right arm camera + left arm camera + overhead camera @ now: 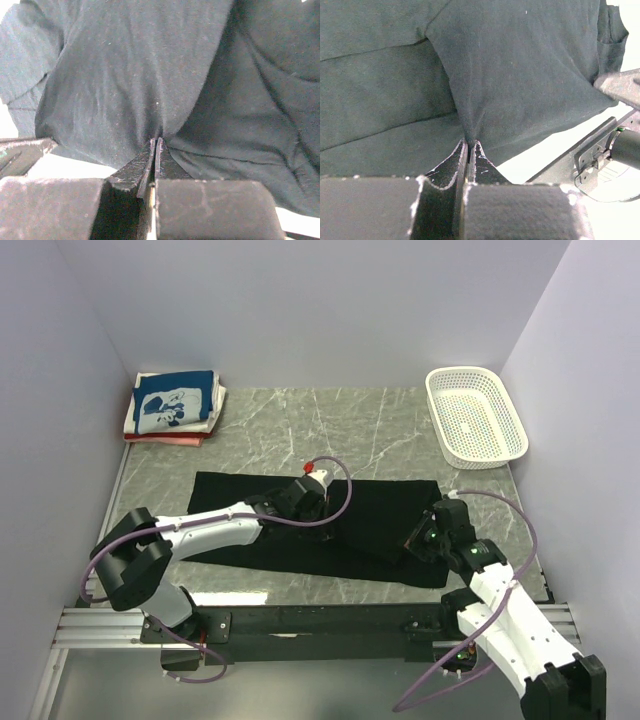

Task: Fold and stack the t-shirts
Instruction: Fold the tshirt

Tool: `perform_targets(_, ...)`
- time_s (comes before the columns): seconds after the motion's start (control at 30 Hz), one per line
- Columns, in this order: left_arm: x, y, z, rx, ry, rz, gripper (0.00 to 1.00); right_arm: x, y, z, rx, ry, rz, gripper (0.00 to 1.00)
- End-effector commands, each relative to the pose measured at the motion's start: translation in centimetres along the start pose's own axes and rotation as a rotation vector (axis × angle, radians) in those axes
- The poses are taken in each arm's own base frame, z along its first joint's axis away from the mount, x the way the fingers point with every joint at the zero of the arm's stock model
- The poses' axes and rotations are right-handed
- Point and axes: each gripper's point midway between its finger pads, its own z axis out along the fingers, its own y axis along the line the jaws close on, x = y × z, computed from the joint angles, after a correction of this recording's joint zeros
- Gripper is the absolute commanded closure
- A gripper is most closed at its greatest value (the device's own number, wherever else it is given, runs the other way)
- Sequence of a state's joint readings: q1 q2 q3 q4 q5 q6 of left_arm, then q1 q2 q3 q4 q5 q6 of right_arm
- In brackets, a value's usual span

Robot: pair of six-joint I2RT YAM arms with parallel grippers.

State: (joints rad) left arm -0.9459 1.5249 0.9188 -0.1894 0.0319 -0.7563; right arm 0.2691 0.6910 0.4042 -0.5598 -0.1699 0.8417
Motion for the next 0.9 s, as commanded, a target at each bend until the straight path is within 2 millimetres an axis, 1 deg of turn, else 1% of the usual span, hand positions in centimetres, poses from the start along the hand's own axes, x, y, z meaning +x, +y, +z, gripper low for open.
perform_targets(0.0, -0.6, -0.4, -0.8, 0.024, -0.028, 0.0, 0.99, 0.9, 0.7, 0.1, -0.023, 0.015, 0.0, 1.0)
perform_targets(0.1, 0.0, -0.3, -0.5, 0.034, -0.006, -0.001, 0.99, 1.4, 0.2, 0.3, 0.001, 0.02, -0.004, 1.0)
perform_targets(0.2, 0.6, -0.3, -0.3, 0.044, 0.011, -0.003, 0.99, 1.5, -0.4, 0.4, 0.023, 0.013, -0.002, 1.0)
perform_targets(0.3, 1.1, 0.2, 0.2, 0.031, 0.026, -0.003, 0.99, 1.7, -0.3, 0.4, 0.007, 0.015, 0.002, 1.0)
perform_targets(0.43, 1.7, 0.5, 0.8, 0.031, 0.045, -0.007, 0.99, 1.9, -1.2, 0.8, 0.048, 0.019, -0.013, 1.0)
perform_targets(0.53, 2.0, 0.7, 1.1, 0.027, 0.054, -0.009, 0.99, 2.1, -1.2, 0.9, 0.05, 0.035, -0.022, 1.0)
perform_targets(0.57, 2.0, 0.7, 1.0, 0.026, 0.055, -0.009, 0.99, 2.0, -1.1, 0.8, 0.047, 0.031, -0.027, 0.9)
perform_targets(0.6, 2.0, 0.8, 1.0, 0.021, 0.058, -0.003, 0.95, 1.9, -1.1, 0.6, 0.055, 0.028, -0.032, 0.82)
perform_targets(0.63, 1.9, 0.8, 0.8, 0.018, 0.053, 0.0, 0.88, 1.4, -1.1, 0.3, 0.061, 0.004, -0.038, 0.74)
perform_targets(0.67, 1.5, 0.7, 0.5, 0.017, 0.038, 0.003, 0.76, 1.2, -1.0, 0.0, 0.063, -0.004, -0.041, 0.65)
perform_targets(0.7, 1.2, 0.7, 0.1, 0.015, 0.03, 0.008, 0.73, 1.1, -1.2, -0.3, 0.074, -0.007, -0.052, 0.53)
perform_targets(0.73, 0.7, 1.0, -0.4, 0.001, 0.007, 0.005, 0.69, 0.3, -0.5, -0.9, 0.057, -0.038, -0.06, 0.5)
perform_targets(0.77, 0.3, 1.2, -0.7, -0.003, -0.003, 0.001, 0.62, 0.0, -0.1, -1.2, 0.052, -0.049, -0.065, 0.47)
perform_targets(0.8, 0.0, 1.4, -1.0, -0.006, -0.01, -0.001, 0.59, -0.5, 0.4, -1.5, 0.043, -0.062, -0.073, 0.47)
perform_targets(0.87, -1.0, 1.8, -1.7, -0.019, -0.041, -0.012, 0.55, -0.8, 0.8, -1.5, 0.037, -0.064, -0.084, 0.47)
